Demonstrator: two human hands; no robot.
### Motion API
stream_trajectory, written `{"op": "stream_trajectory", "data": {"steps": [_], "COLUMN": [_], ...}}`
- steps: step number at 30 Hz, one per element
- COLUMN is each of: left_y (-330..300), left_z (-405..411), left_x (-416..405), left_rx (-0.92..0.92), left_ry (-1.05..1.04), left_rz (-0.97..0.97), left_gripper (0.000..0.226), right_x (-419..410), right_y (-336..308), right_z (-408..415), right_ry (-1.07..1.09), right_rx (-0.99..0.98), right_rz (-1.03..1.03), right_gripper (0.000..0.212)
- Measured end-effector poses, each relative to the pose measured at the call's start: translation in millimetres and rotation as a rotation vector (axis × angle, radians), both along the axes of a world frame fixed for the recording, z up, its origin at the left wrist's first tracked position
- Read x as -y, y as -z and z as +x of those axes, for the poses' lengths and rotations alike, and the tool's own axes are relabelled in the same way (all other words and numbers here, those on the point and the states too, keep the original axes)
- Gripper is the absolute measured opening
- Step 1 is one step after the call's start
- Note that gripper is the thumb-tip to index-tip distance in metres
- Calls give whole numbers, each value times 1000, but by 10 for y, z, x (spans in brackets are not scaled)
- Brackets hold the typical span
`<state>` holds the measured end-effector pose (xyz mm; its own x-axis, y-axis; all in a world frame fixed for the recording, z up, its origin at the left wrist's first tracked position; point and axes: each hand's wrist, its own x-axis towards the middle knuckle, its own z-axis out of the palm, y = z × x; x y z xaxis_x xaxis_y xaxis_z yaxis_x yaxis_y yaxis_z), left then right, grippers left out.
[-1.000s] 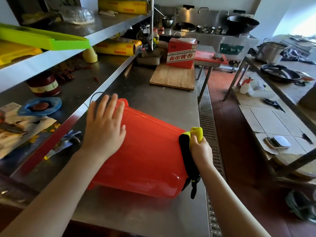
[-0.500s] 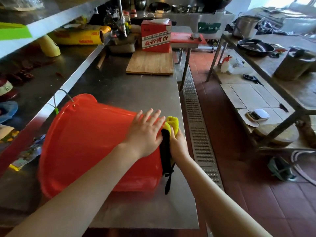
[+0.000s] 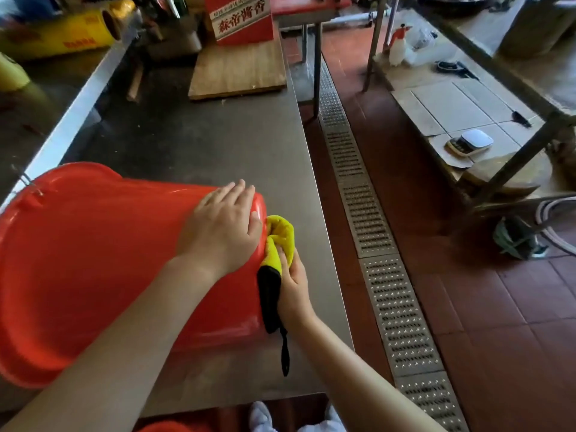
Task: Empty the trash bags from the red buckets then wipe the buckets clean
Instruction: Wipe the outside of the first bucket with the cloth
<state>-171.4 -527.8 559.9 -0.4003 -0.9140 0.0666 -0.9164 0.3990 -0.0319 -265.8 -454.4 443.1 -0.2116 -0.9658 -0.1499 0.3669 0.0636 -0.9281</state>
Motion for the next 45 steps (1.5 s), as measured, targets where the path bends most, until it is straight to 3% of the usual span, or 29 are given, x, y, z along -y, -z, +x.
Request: {"op": "stream_trajectory", "data": {"steps": [2, 7, 13, 19, 24, 30, 38, 45], "left_y": [13, 25, 37, 61, 49, 60, 64, 78], "left_z": [8, 21, 29, 38, 26, 24, 36, 46], "left_x": [27, 29, 33, 27, 9, -5, -33, -10], "left_rx": [7, -4, -27, -26, -19, -35, -36, -37], "left_ry": [7, 22, 30, 39, 21, 18, 20, 19], "left_rz": [-15, -47, -77, -102, -107, -118, -126, -133], "left_gripper": [77, 65, 60, 57, 58, 57, 58, 58], "right_x": [-7, 147, 476, 914, 1151, 1383, 1403, 1260], "right_y": [-22, -112, -114, -133, -74, 123, 533, 561], "right_z": [5, -21, -37, -155, -158, -148, -188, -168], "right_ry": [34, 55, 62, 1, -87, -76, -272, -229], "right_rx": [-20, -28, -17, -49, 128, 208, -266, -146], "right_rz": [-30, -143, -177, -249, -225, 3, 368, 492], "right_gripper": [41, 34, 53, 32, 24, 20, 31, 51]}}
